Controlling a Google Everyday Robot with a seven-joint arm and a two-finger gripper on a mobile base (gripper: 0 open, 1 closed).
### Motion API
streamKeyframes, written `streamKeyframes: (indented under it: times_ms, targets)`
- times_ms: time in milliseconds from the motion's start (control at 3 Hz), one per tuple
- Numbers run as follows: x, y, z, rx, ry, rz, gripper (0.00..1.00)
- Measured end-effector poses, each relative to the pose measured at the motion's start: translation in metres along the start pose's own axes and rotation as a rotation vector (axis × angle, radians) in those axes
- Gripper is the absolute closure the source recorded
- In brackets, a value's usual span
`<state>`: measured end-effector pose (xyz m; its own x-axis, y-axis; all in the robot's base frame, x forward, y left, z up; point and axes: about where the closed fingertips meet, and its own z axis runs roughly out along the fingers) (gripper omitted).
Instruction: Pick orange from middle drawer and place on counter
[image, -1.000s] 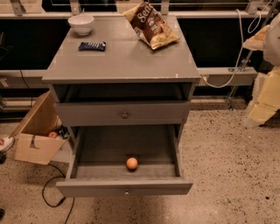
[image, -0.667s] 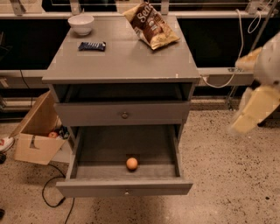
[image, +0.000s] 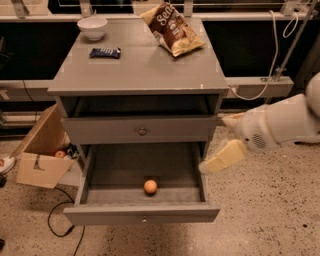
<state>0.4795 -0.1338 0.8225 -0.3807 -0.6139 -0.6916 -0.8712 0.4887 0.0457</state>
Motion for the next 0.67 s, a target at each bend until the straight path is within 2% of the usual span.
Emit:
streamKeyframes:
  times_ms: [333, 667]
  targets:
    - [-0.0143, 0.0016, 0.0488, -0.015, -0.103, 0.046, 0.0]
    - [-0.0143, 0.0016, 0.0488, -0.014, -0.103, 0.046, 0.0]
